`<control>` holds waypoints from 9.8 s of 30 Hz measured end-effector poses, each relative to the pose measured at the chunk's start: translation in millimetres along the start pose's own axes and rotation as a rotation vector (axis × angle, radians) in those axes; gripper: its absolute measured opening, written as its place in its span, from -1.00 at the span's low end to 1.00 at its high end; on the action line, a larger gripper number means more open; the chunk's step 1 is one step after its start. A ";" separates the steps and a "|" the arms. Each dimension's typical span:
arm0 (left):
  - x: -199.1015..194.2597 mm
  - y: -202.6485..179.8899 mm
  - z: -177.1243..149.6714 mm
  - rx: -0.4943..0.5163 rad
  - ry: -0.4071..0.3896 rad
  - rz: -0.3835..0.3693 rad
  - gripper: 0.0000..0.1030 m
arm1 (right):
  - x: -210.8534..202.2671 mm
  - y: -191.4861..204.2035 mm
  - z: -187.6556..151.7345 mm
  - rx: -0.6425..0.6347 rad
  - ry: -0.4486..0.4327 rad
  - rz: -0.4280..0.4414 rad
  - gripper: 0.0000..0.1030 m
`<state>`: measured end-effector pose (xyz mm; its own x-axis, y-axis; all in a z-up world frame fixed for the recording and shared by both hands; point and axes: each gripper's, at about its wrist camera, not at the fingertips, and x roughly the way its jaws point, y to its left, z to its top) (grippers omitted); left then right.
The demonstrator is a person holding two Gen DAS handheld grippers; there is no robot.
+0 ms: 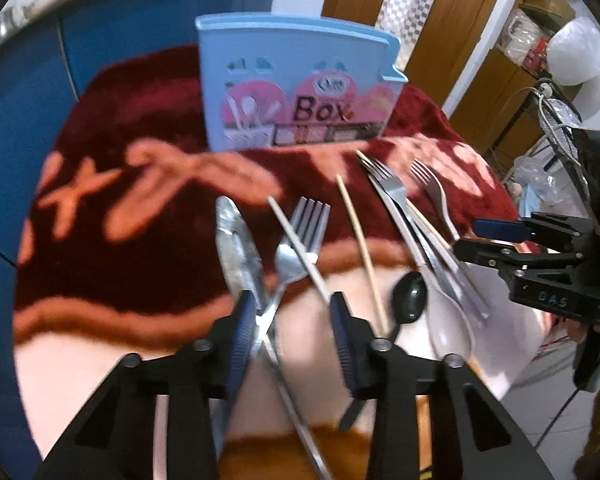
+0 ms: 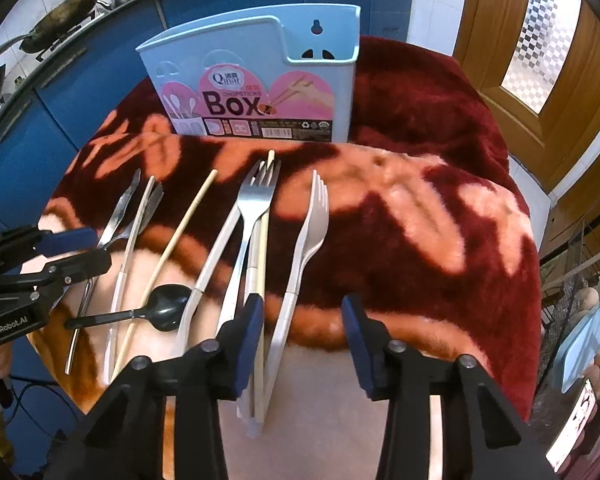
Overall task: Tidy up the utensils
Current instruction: 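Grasp a white chopstick with the left tool while the right tool grasps the white plastic fork, then lift the white chopstick with the left tool while the right tool carries the white fork to the blue holder, then open the left tool over the holder while the right tool drops the white fork in, then move both open tools back down toward the utensils on the blanket, then grasp a steel fork with the left tool while the right tool grasps a wooden chopstick, then lift the steel fork with the left tool while the right tool carries the wooden chopstick to the holder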
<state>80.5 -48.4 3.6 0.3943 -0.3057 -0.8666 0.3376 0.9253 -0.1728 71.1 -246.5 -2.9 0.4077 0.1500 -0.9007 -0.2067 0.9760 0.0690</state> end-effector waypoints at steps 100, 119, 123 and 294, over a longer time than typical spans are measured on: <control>9.8 43.1 147.1 -0.069 -0.775 0.096 -0.90 | 10.7 -23.4 123.7 0.043 -0.811 0.188 -0.85; -15.2 34.0 125.8 -0.061 -0.685 0.057 -0.62 | -22.2 -22.0 101.4 0.071 -0.774 0.155 -0.51; -25.2 30.7 116.1 -0.048 -0.668 0.052 -0.62 | -34.7 -20.7 90.6 0.082 -0.769 0.148 -0.50; 6.2 35.2 -22.9 -0.026 0.072 -0.056 -0.93 | 23.6 3.0 24.5 -0.114 0.116 0.003 -0.88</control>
<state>75.2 -12.6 -18.6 0.3125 -0.3411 -0.8865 0.3349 0.9129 -0.2332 101.8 -236.2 -13.4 0.3032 0.1273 -0.9444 -0.3101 0.9503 0.0285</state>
